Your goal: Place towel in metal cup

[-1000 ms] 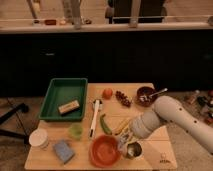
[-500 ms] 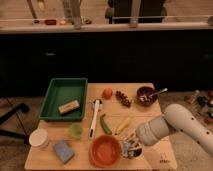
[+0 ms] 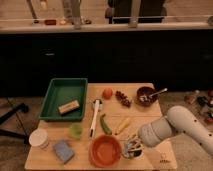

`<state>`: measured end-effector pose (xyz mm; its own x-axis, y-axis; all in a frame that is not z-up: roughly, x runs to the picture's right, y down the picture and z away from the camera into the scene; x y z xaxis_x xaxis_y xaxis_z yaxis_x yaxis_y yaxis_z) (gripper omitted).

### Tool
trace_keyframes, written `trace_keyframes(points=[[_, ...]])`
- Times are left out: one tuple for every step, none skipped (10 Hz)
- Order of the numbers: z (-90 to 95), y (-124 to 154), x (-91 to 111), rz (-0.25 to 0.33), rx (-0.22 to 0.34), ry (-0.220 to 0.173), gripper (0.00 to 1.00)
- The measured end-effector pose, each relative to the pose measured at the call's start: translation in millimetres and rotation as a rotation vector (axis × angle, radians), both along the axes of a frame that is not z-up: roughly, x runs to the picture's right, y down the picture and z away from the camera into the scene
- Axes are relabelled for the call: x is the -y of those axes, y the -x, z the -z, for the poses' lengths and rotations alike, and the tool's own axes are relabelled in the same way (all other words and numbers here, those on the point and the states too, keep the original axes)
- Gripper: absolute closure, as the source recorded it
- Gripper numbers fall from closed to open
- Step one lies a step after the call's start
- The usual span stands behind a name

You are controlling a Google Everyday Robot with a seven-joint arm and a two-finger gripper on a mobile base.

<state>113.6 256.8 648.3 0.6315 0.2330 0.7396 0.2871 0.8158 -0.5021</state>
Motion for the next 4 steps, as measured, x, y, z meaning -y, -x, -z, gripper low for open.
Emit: trace_keyframes(points=[[-0.9, -1.5, -0.6, -0.007, -0.003, 0.005, 0.99], [-2.0, -3.6, -1.1, -0.015, -0.007, 0.009, 0.99], [-3.5, -5.9, -2.0, -0.025, -0.01, 0.015, 0.99], [-4.1, -7.5, -2.6, -0.029, -0.013, 0.018, 0.99]])
